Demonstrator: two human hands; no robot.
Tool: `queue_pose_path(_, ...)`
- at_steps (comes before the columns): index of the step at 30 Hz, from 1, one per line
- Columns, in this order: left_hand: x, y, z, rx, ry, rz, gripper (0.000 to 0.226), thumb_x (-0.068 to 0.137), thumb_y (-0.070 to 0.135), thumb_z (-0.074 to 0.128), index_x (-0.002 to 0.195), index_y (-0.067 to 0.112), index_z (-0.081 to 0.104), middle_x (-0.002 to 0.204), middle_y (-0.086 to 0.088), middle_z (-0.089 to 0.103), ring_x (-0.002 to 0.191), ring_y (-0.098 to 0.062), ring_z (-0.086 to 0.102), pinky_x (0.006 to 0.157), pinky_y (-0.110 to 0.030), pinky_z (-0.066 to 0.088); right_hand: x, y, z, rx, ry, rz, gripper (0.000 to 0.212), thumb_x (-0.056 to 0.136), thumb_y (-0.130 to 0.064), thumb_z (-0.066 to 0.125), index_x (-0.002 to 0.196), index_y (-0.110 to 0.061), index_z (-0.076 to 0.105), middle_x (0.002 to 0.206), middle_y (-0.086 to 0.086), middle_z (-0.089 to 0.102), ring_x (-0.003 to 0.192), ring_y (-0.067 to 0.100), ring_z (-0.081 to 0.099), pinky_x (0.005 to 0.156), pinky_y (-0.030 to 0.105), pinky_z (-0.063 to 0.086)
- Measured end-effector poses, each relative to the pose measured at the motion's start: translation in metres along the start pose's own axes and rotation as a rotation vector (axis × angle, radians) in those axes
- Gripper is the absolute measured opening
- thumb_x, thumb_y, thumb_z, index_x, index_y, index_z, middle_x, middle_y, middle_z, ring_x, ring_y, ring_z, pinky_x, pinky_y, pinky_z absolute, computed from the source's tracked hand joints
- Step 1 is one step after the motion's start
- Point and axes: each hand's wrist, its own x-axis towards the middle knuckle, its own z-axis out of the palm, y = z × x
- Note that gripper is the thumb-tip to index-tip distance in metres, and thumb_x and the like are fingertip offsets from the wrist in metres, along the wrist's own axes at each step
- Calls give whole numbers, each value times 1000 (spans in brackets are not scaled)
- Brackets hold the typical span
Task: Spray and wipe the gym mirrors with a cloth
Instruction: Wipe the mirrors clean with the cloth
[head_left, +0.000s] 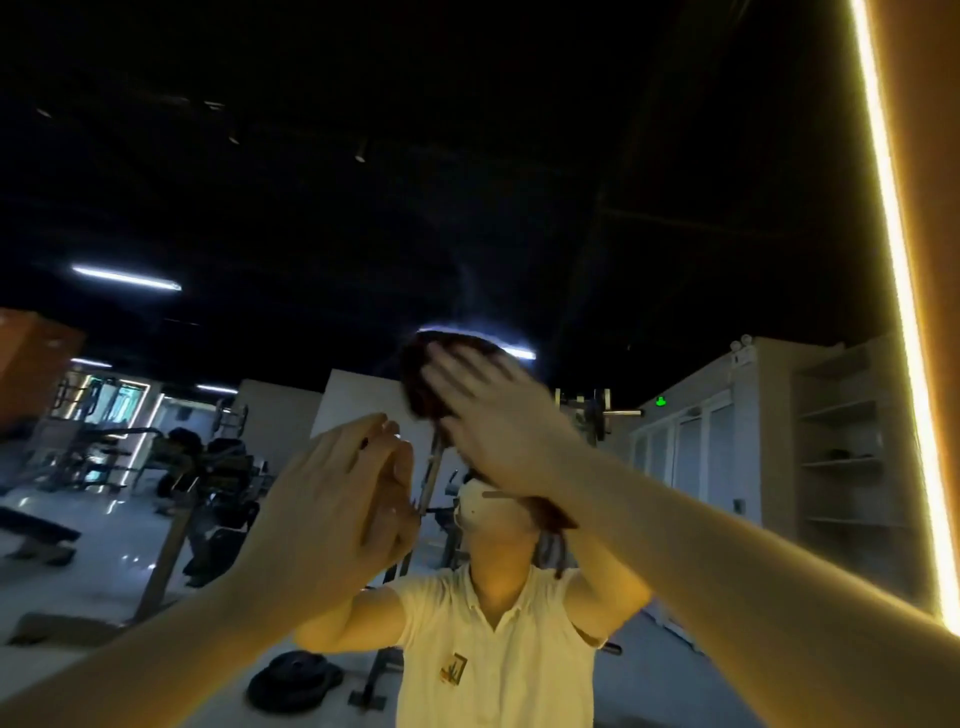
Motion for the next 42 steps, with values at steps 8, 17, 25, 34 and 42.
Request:
queue_pose_path(8, 11, 50, 31, 6, -79, 52, 57, 92, 45, 58, 139, 13, 54, 147, -10, 52, 133, -28, 52, 110, -49, 45, -165, 141, 8, -11, 100, 739, 65, 108, -44, 13, 162, -8, 21, 169, 13, 21, 157, 27, 17, 126, 51, 21)
queue_pose_path(17, 5, 51, 48, 127, -255, 64, 99, 83, 73, 60, 151, 2, 43, 157, -22, 47, 143, -37, 50, 115, -59, 43, -171, 103, 23, 107, 244, 1239, 63, 109, -37, 19, 161, -2, 23, 166, 21, 27, 155, 36, 22, 126, 54, 19)
queue_pose_path(25, -13, 42, 37, 53, -21, 66, 73, 91, 39, 65, 151, 2, 46, 159, -20, 44, 148, -36, 43, 117, -59, 40, -73, -34, 33, 169, 80, 640, 61, 109, -40, 14, 161, -17, -7, 170, 7, -15, 158, 27, -14, 129, 50, -3)
queue_pose_path(34, -37, 67, 58, 43, -80, 9, 77, 96, 45, 57, 158, 5, 37, 167, -16, 32, 155, -34, 31, 124, -58, 30, -162, 6, 47, -41, 50, 187, 57, 107, -43, 31, 159, -20, 30, 168, 6, 27, 154, 26, 26, 126, 49, 18)
queue_pose_path(42, -54, 81, 73, 64, -151, 38, 84, 95, 58, 49, 159, 4, 38, 169, -16, 30, 157, -31, 26, 127, -52, 21, -296, 104, 40, 67, 53, 900, 59, 111, -37, 20, 159, -4, 28, 166, 16, 29, 156, 31, 21, 127, 54, 19)
